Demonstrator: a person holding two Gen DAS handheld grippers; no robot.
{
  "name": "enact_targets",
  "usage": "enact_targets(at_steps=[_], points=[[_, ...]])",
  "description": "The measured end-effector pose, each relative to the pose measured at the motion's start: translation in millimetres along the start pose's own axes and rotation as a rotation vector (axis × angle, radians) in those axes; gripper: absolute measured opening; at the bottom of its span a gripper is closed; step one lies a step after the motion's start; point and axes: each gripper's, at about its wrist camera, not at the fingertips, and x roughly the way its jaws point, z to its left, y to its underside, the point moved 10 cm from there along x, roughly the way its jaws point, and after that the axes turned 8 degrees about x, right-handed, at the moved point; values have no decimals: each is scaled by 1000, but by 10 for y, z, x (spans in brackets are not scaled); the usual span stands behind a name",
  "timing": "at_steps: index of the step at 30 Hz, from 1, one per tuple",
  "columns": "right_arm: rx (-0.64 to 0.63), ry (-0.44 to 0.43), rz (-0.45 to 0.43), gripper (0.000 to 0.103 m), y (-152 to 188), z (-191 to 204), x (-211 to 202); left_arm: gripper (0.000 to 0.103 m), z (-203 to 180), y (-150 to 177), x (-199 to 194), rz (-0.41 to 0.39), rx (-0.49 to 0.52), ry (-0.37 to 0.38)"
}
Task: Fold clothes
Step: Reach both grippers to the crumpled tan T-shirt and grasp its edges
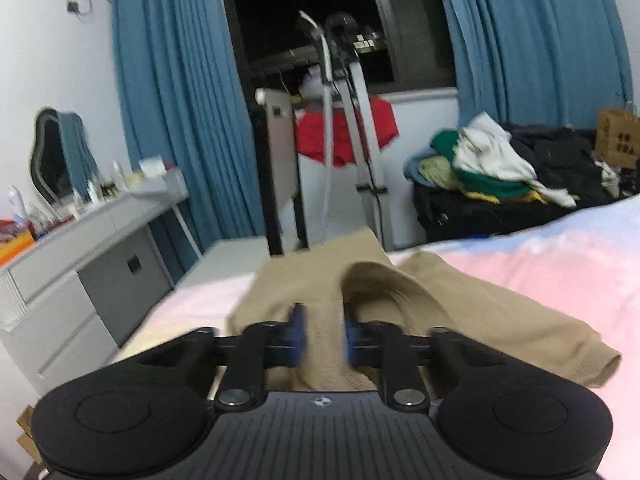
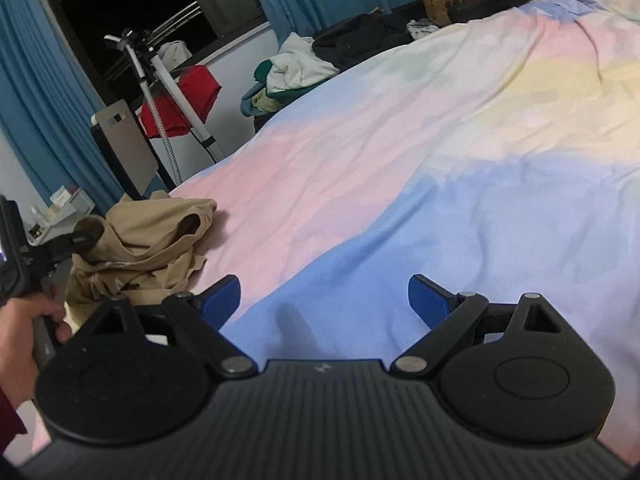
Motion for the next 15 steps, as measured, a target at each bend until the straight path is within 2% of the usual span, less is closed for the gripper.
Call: enact_targets(at_steps=[4,8,15], points=[[-21,-25,-21,92,-8,58,-5,11,135,-4,-294,-44,-58,66],[-57,-52,-45,92,-12,147,-57,6,344,-9,-857,-108,-144,147],[-161,-161,-60,92,90,453,-302,6,711,150,-2022,-102,-198,328]])
